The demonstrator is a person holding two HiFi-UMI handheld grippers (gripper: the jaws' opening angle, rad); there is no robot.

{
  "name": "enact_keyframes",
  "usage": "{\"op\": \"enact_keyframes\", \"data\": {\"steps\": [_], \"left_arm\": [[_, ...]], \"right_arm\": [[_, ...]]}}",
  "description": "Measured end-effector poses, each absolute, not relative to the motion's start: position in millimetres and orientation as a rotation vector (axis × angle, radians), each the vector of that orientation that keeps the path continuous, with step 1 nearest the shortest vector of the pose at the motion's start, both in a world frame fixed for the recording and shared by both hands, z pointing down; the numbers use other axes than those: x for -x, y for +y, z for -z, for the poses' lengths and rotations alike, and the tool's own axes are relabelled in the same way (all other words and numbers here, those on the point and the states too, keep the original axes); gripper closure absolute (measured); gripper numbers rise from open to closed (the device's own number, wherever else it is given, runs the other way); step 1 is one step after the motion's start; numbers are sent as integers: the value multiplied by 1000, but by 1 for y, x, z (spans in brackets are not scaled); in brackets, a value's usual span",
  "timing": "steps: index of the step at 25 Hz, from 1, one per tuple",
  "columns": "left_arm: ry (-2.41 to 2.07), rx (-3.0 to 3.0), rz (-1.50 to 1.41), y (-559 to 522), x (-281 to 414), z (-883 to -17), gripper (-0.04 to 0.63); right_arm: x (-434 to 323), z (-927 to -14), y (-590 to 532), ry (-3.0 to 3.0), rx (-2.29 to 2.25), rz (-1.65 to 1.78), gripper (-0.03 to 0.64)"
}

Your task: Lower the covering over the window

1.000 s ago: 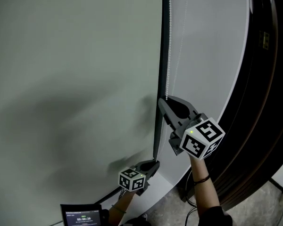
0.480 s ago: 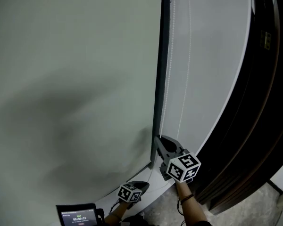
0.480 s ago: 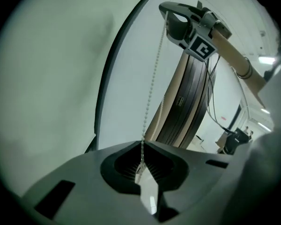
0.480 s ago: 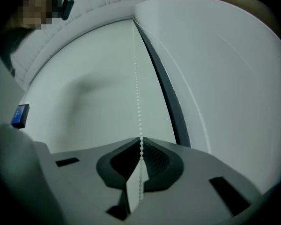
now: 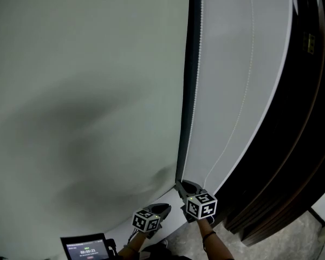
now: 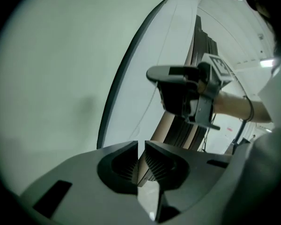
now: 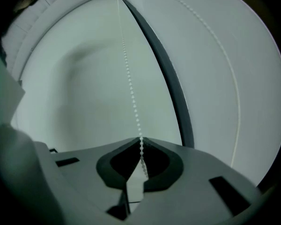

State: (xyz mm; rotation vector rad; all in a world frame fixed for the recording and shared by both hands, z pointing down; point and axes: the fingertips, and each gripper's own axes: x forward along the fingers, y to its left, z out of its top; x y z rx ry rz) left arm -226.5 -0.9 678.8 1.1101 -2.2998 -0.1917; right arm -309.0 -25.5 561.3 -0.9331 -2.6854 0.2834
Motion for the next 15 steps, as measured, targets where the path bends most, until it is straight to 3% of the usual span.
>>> {"op": "enact_keyframes", "data": {"steps": [15], "left_arm": [[-2500, -1126, 343, 2, 173, -592, 565]], "right_arm": [[218, -566, -42, -2710, 817, -337, 578]]}}
